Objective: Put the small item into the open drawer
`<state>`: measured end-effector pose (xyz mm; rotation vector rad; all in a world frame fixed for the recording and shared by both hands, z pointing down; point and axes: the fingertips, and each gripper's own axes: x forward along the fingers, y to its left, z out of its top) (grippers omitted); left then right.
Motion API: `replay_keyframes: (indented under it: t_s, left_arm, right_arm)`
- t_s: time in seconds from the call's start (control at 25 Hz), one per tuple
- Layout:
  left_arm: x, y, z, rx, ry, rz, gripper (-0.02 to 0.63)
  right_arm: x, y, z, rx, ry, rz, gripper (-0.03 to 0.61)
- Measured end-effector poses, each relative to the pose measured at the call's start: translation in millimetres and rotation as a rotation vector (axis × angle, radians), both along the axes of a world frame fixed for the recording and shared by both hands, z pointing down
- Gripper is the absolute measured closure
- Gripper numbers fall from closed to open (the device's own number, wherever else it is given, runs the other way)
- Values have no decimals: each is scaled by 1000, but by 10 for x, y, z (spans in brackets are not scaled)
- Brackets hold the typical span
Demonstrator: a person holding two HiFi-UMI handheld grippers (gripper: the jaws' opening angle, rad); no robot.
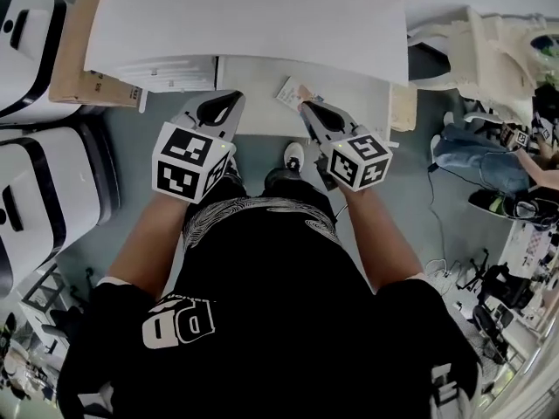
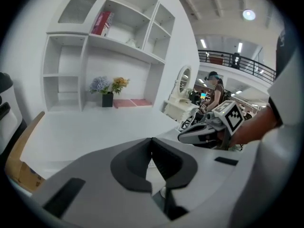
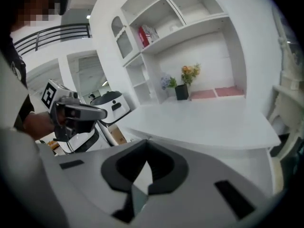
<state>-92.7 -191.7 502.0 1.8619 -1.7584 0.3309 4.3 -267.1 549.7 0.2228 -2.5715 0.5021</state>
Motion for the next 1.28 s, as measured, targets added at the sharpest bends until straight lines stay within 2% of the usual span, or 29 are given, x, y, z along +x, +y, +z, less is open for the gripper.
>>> replay_keyframes:
  t_s: [0.24, 0.44, 0.64, 0.84, 1.28]
  left_arm:
    - [167, 128, -160, 46, 12, 107, 600]
    - [339, 83, -326, 86, 12, 125, 600]
    - [398, 101, -442, 105, 8, 90, 600]
    - [570, 143, -488, 108, 5, 24, 600]
    - [1590, 111, -648, 139, -10, -58, 600]
  right_arm:
    - [154, 340, -450, 57, -102, 128, 570]
    - [445, 238, -795, 49, -200, 215, 569]
    - [526, 239, -902, 17, -223, 169, 571]
    - [678, 222, -986, 29, -235, 128, 571]
    - [1496, 175, -1133, 40, -286, 35, 571]
